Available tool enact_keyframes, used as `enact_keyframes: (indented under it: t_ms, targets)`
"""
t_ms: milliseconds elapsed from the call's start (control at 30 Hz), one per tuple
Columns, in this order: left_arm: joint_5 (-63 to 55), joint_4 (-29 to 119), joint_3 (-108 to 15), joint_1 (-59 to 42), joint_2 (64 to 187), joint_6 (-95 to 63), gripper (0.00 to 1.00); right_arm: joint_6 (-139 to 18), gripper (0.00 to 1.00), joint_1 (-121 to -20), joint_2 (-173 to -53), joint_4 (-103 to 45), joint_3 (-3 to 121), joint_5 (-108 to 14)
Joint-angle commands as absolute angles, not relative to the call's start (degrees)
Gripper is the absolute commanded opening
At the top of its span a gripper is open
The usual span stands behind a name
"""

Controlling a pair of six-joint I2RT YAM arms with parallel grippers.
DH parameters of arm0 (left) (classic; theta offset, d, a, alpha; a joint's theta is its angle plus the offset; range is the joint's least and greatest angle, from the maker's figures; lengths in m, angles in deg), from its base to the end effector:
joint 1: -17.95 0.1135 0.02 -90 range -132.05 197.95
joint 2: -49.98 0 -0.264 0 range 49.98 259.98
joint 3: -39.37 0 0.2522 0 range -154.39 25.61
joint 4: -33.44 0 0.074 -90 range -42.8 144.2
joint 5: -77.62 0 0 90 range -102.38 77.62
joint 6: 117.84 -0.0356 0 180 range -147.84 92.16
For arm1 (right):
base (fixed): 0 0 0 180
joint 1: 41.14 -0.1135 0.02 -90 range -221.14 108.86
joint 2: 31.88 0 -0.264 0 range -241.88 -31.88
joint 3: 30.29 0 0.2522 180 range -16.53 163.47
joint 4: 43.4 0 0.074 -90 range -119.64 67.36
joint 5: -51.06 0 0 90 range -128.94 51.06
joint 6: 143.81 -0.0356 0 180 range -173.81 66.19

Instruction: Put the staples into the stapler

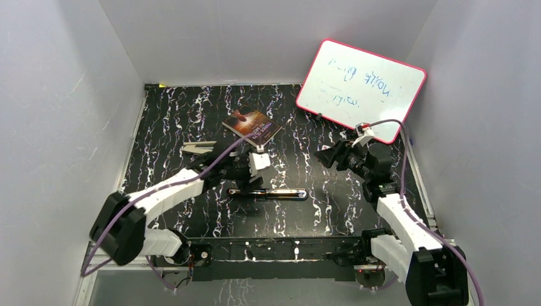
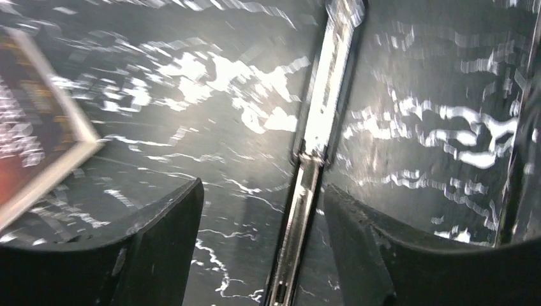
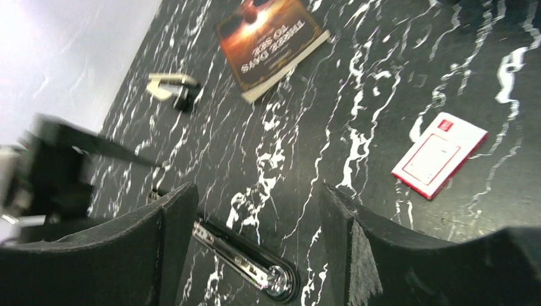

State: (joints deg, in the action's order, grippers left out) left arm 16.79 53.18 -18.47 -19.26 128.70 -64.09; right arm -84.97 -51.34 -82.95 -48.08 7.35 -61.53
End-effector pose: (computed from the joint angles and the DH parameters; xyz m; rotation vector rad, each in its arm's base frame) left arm 0.2155 -0.1854 0.2141 1.5419 1.6219 -0.5867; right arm 0.1994 0.0498 0.2440 0.0237 1.7912 0.8648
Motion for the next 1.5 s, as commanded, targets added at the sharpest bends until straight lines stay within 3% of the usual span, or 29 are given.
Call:
enact_keyframes:
  t_ms: [0,200,633,1100,1467]
  targets:
    - [10.31,36.6,-14.14,-17.42,115.95,-45.75,0.73,-75.26,0.79,-54.12,-88.5,-49.54,12.58,-72.95]
    - [-15.28,29.66,-9.52,-15.85,104.78,-28.63,0.93,-56.24,0.8,-71.25,-96.27,-36.61,22.62,-64.72]
    - [-44.54,44.27,-16.35,-11.27,97.56,-17.05,0.97,-36.34,0.81,-82.65,-115.18,-19.66,35.78,-66.19]
    - [-45.69,47.28,-17.19,-10.96,95.68,-16.05,0.96,-34.87,0.75,-87.39,-123.07,-19.21,36.88,-60.92]
    - [-46.51,48.74,-18.04,-10.88,96.0,-15.39,0.97,-35.68,0.48,-88.79,-125.1,-21.55,36.37,-57.62]
